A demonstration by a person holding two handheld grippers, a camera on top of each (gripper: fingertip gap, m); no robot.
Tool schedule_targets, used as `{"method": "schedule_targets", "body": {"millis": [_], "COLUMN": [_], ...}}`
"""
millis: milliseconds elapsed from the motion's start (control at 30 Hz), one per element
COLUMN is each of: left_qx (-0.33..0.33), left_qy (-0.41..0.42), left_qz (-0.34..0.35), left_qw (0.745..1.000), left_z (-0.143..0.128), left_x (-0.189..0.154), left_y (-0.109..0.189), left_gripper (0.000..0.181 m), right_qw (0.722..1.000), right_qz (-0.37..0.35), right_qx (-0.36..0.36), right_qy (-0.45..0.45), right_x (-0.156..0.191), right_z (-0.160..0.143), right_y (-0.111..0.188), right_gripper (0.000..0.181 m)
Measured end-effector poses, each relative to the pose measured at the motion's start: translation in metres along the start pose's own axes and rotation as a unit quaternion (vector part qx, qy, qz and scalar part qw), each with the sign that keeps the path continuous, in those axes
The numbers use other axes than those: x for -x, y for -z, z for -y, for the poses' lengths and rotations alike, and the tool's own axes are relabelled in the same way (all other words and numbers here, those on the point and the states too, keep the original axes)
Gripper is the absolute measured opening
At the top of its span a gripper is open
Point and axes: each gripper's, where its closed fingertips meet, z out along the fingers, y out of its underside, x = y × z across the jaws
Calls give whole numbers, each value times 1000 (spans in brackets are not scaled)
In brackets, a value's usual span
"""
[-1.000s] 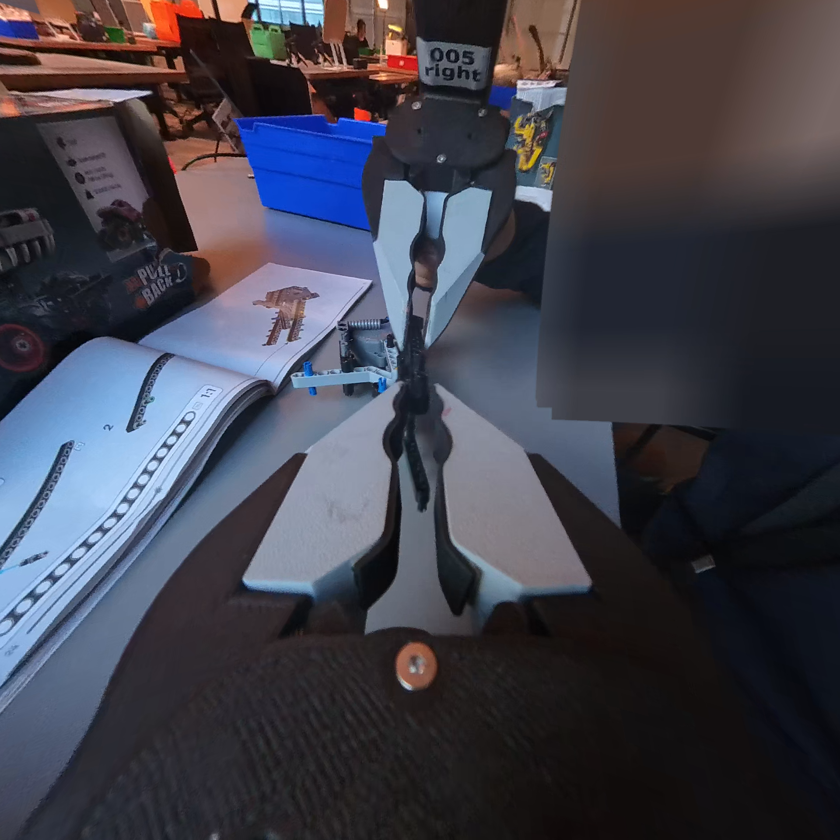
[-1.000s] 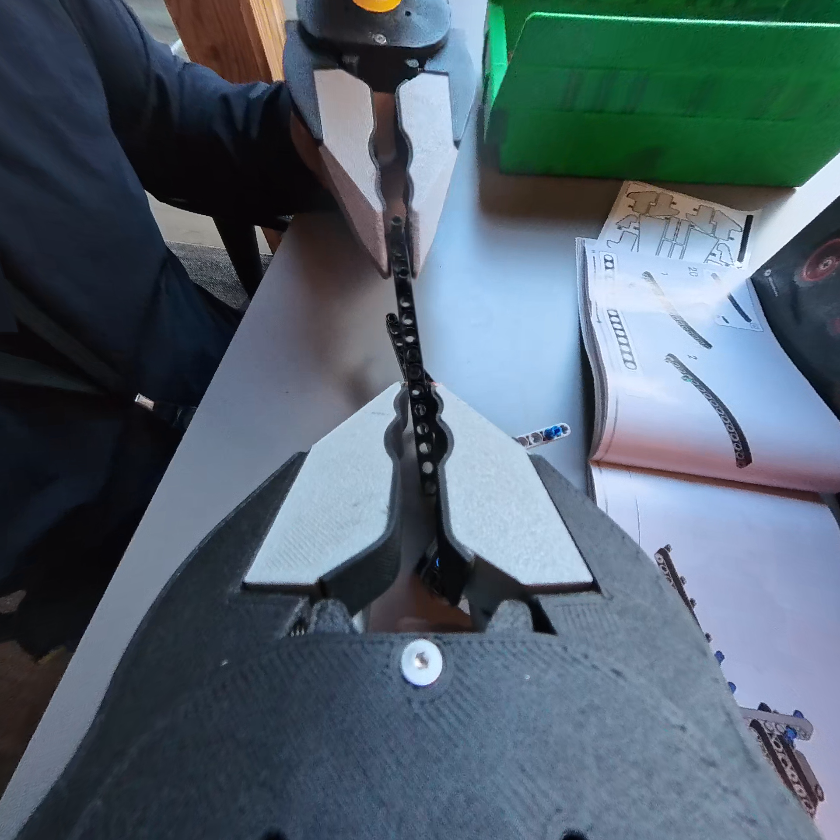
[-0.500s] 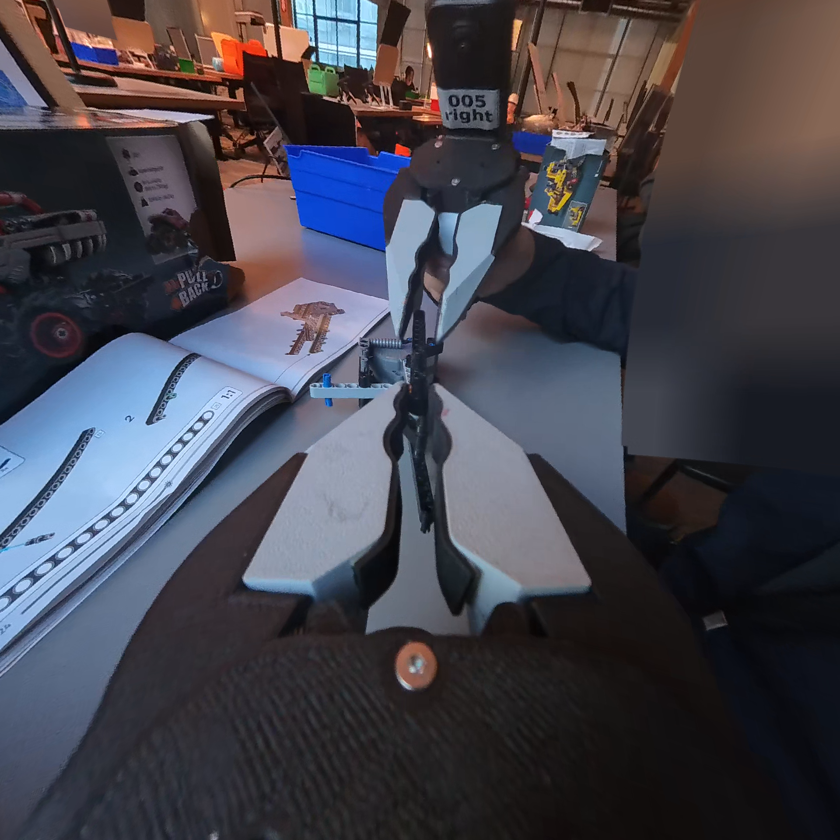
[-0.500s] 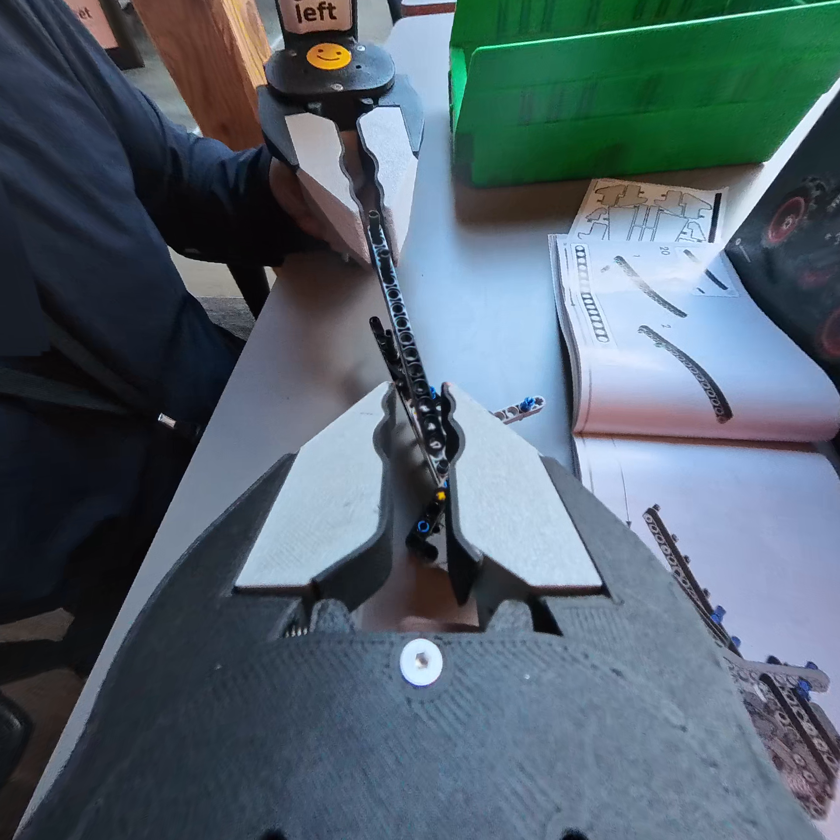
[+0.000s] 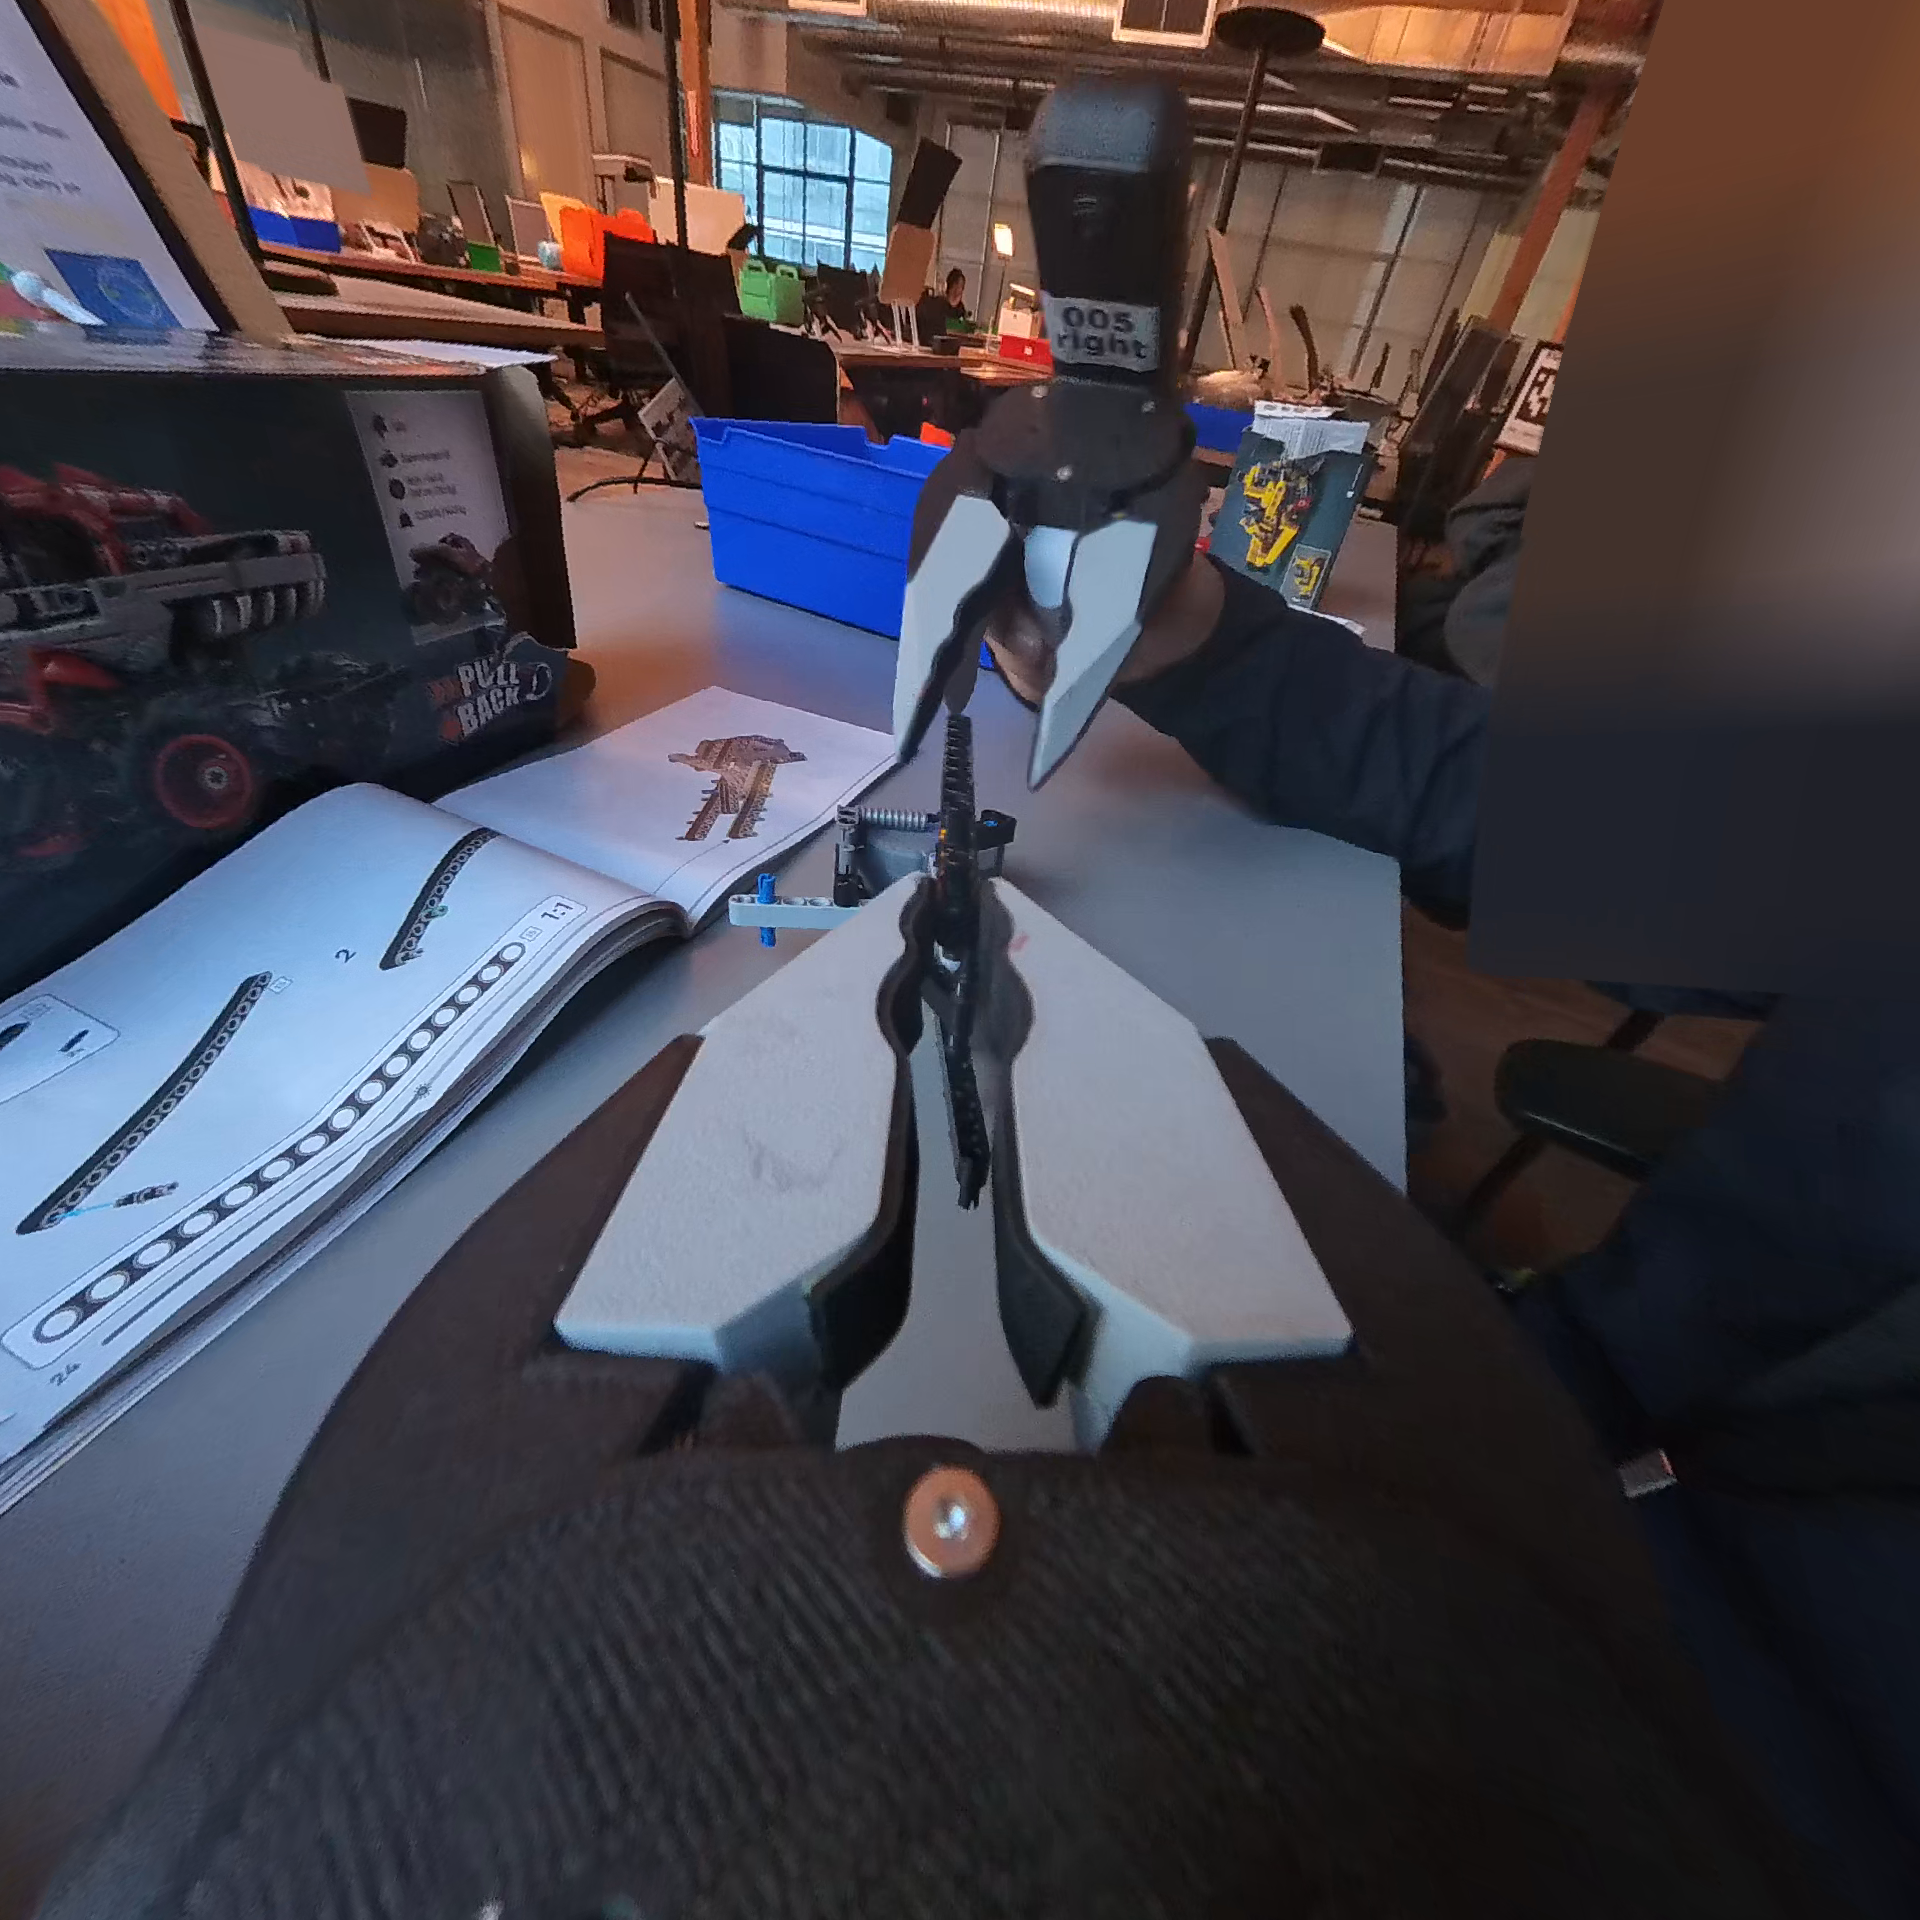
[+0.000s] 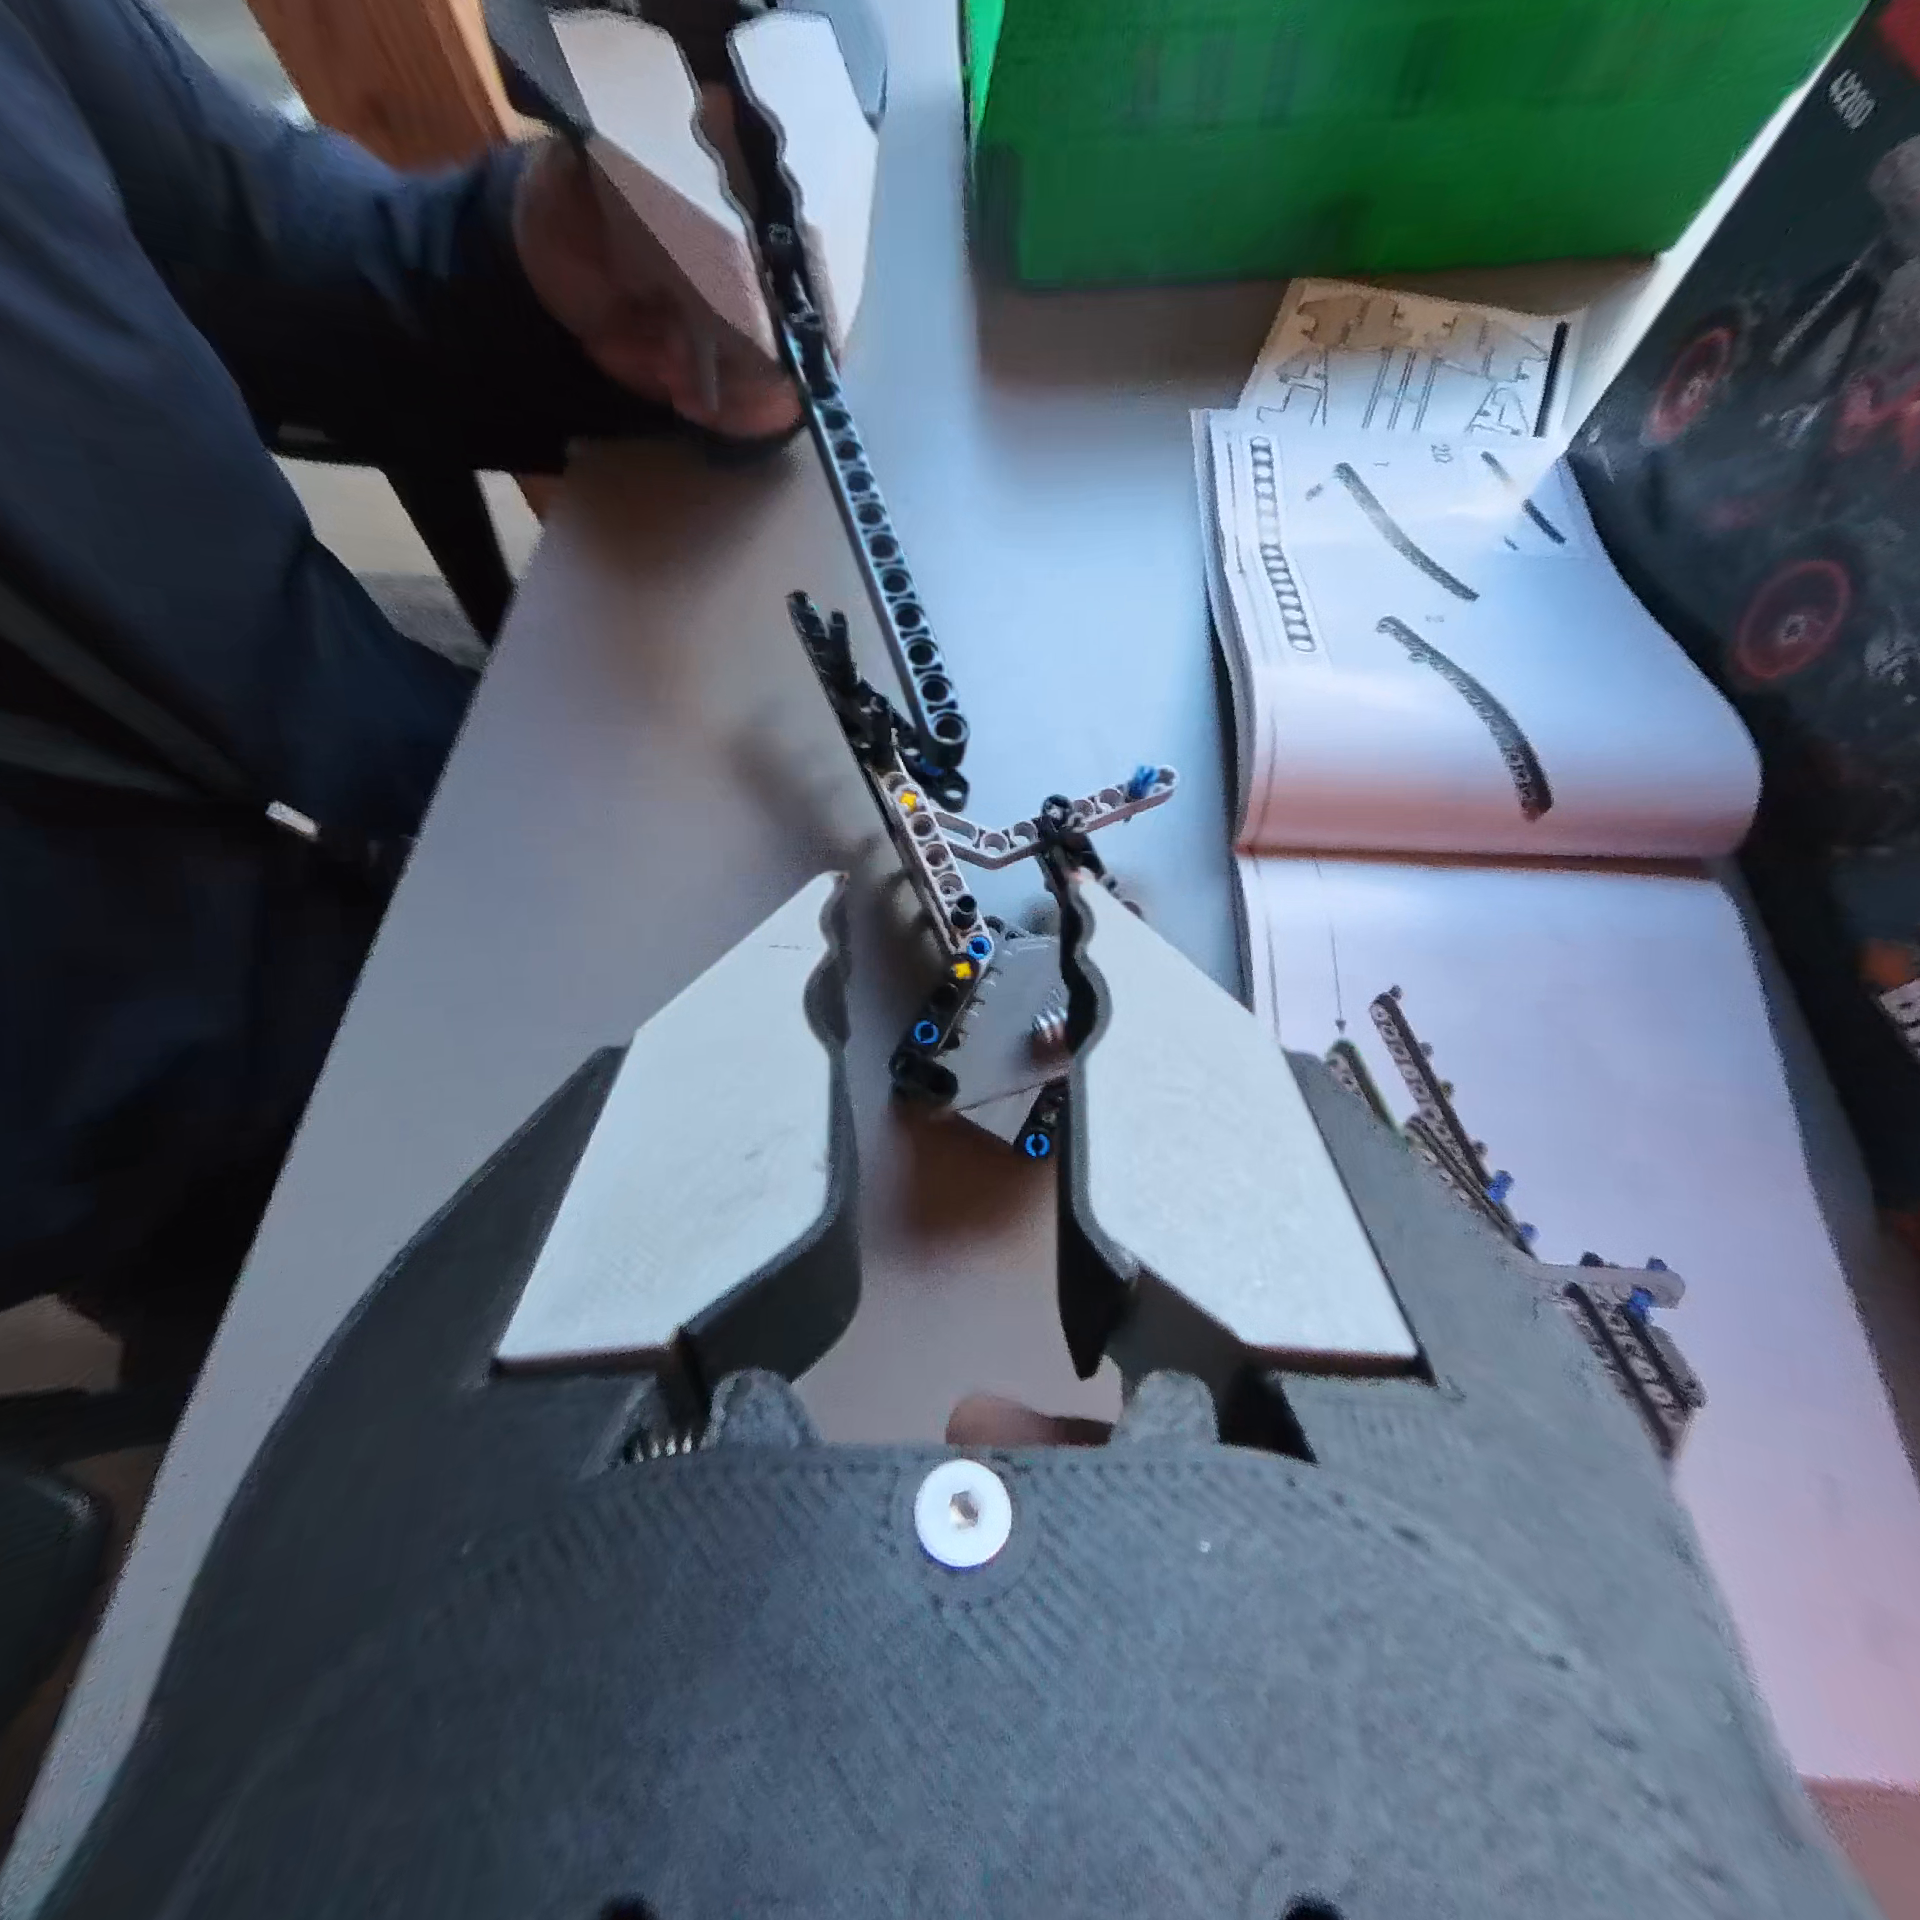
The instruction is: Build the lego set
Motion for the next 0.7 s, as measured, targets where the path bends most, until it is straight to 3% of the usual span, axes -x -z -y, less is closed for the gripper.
{"method": "schedule_targets", "body": {"millis": [100, 300, 400, 700], "left_qx": [1, 12, 11, 15], "left_qy": [-15, -19, -19, -28], "left_qz": [-1, -1, -1, -4], "left_qw": [1000, 1000, 1000, 1000], "left_z": [0, -3, -3, -4], "left_x": [-4, -4, -4, -7], "left_y": [0, -2, -2, -3], "left_gripper": [5, 5, 5, 5], "right_qw": [999, 998, 998, 995], "right_qz": [-35, -26, 8, -5], "right_qx": [25, 55, 59, 101], "right_qy": [27, 2, -4, -10], "right_x": [-4, -5, 6, 3], "right_z": [-5, -22, -25, -43], "right_y": [-7, -6, -1, 12], "right_gripper": [32, 31, 9, 11]}}
